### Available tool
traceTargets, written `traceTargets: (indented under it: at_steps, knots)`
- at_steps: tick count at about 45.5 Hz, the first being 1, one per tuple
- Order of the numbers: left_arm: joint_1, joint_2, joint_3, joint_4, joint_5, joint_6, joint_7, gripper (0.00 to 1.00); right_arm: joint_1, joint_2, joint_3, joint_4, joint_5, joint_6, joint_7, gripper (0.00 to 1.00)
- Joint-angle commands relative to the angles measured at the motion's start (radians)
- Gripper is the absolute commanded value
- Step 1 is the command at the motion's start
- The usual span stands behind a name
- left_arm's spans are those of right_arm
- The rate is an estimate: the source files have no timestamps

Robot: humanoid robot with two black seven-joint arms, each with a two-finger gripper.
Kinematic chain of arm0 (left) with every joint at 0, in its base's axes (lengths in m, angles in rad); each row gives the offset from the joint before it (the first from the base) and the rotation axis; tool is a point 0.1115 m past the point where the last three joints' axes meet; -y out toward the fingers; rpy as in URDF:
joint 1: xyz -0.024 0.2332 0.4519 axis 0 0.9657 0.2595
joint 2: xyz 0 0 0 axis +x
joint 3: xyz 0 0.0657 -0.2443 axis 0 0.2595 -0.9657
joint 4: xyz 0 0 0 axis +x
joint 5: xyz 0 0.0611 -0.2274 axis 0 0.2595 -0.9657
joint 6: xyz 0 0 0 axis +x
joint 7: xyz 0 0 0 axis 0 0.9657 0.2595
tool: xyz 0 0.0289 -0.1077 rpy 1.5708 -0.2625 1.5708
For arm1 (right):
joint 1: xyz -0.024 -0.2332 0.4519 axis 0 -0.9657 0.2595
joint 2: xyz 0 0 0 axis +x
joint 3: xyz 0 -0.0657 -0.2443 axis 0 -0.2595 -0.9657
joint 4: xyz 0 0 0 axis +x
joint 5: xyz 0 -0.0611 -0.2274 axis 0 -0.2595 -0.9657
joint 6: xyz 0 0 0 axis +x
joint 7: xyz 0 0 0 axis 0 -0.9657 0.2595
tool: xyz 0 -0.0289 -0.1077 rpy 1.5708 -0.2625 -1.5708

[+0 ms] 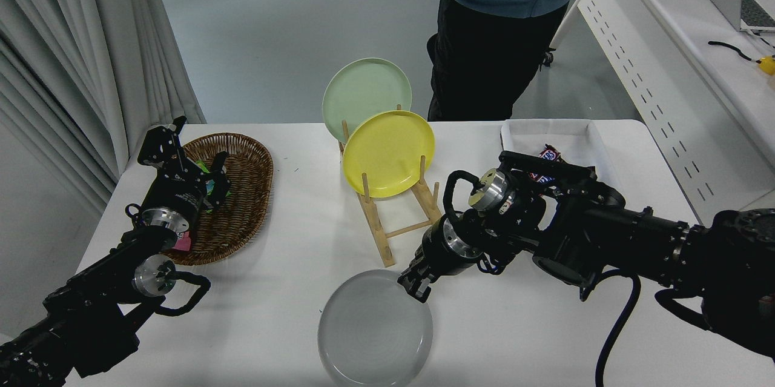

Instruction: Place the plate on the table

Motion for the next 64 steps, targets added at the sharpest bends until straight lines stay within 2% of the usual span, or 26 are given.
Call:
traceTargets:
  at_steps: [1,32,64]
  knots:
    - [-0.001,0.000,0.000,0.000,0.000,-0.001,0.000,1.00,-0.007,0.001,-0.004,-0.013,0.034,0.000,0.000,0.00]
    - [0.000,0.000,0.000,0.000,0.000,-0.001,0.000,1.00,-0.028,0.001,0.038,-0.176,0.133,0.000,0.000,0.00]
    - [0.000,0.000,0.000,0.000,0.000,-0.001,0.000,1.00,-0.065,0.044,0.107,-0.249,0.142,0.000,0.003,0.00]
